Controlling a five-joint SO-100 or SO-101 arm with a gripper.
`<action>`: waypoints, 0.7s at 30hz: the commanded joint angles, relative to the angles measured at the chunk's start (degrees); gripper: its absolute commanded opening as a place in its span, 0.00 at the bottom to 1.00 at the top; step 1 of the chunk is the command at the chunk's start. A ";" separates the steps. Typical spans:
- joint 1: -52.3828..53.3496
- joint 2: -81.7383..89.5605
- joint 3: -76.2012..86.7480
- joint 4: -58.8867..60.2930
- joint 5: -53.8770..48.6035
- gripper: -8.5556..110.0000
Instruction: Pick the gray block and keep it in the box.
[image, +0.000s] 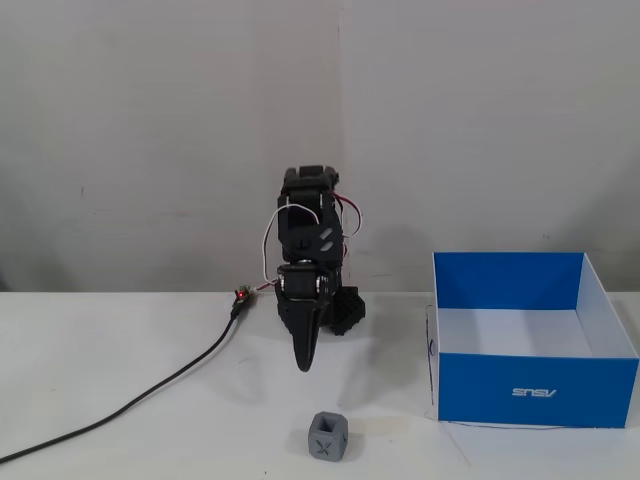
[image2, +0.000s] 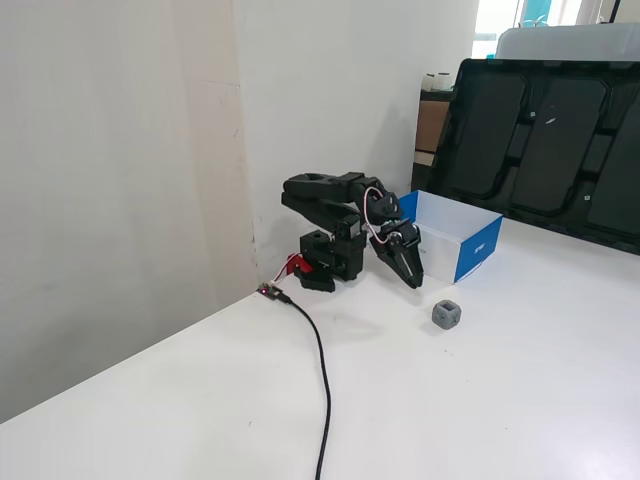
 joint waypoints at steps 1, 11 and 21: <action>-1.14 -6.68 -6.86 -3.34 2.99 0.07; -2.55 -17.40 -10.20 -7.73 6.06 0.07; -4.04 -20.83 -11.51 -8.17 7.12 0.07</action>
